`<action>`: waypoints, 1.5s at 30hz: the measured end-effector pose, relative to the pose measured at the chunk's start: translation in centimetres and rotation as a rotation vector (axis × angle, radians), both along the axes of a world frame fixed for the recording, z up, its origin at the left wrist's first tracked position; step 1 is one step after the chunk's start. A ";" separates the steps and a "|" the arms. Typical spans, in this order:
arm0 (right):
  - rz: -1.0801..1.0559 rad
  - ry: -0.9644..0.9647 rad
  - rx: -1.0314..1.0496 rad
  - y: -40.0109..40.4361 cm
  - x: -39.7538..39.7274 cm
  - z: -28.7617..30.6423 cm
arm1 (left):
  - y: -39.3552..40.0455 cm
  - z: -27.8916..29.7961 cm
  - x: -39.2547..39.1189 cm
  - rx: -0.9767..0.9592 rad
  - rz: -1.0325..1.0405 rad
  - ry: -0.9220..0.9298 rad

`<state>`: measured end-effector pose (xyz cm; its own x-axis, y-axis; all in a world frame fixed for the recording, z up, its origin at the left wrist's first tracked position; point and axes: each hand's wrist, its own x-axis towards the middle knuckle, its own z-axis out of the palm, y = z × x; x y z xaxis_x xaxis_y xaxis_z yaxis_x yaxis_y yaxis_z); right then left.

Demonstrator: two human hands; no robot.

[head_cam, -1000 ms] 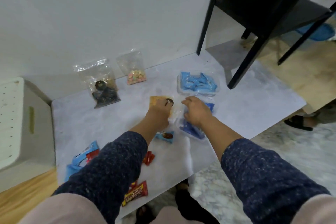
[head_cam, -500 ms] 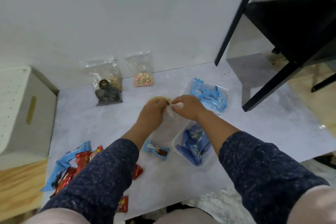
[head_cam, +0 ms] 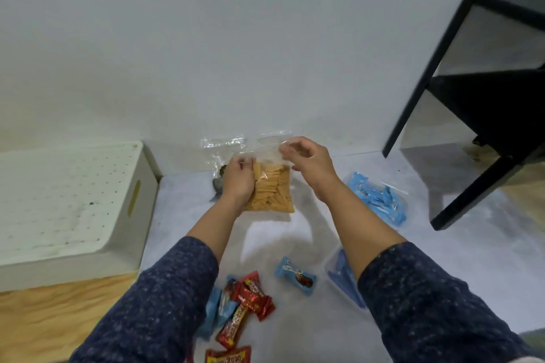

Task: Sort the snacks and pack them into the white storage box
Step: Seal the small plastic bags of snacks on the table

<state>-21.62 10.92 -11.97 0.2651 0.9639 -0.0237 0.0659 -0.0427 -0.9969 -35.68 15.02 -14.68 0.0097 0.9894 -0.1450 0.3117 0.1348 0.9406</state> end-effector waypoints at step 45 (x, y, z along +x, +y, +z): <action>-0.031 0.110 0.288 0.1 -7.4 8.0 | -0.7 9.8 -6.5 0.360 0.074 -0.346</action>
